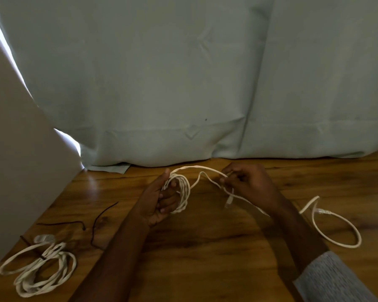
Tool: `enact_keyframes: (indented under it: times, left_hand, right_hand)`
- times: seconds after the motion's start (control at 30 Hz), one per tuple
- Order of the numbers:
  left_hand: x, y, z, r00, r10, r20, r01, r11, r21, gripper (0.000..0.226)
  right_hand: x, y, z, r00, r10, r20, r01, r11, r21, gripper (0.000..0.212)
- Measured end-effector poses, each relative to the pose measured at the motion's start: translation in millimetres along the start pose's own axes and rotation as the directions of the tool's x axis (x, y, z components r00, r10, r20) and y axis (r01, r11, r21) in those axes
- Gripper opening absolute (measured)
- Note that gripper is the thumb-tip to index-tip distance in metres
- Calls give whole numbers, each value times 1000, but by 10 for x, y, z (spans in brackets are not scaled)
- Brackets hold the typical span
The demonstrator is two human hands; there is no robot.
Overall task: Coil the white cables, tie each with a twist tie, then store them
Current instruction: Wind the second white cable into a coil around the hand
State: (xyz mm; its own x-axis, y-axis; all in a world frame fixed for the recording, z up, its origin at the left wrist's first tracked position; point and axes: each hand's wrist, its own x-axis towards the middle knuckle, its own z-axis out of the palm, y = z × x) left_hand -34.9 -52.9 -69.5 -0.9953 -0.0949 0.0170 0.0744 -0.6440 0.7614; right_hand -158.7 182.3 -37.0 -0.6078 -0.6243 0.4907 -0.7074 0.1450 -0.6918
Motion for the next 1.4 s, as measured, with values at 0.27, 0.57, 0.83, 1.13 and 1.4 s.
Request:
enact_keyframes:
  times: [0.27, 0.57, 0.83, 1.13, 1.4]
  left_hand:
    - [21, -121, 39, 996, -69, 63, 65, 996, 64, 55]
    - [-1, -51, 25, 984, 8, 180, 0, 999, -45, 42]
    - [-18, 53, -47, 990, 18, 140, 0, 991, -132, 54]
    - [-29, 40, -73, 964, -95, 246, 115, 991, -69, 42]
    - [-25, 34, -8, 842, 18, 539, 123, 967, -224, 59]
  right_hand:
    - [48, 194, -109, 973, -193, -127, 93, 831, -549, 9]
    - [32, -73, 88, 912, -287, -293, 173, 916, -362, 22]
    - [-43, -358, 555, 989, -126, -77, 108, 972, -208, 70]
    - [-56, -355, 733, 970, -10, -242, 28, 997, 68, 34]
    - [-76, -232, 789, 990, 23, -139, -45, 987, -154, 39]
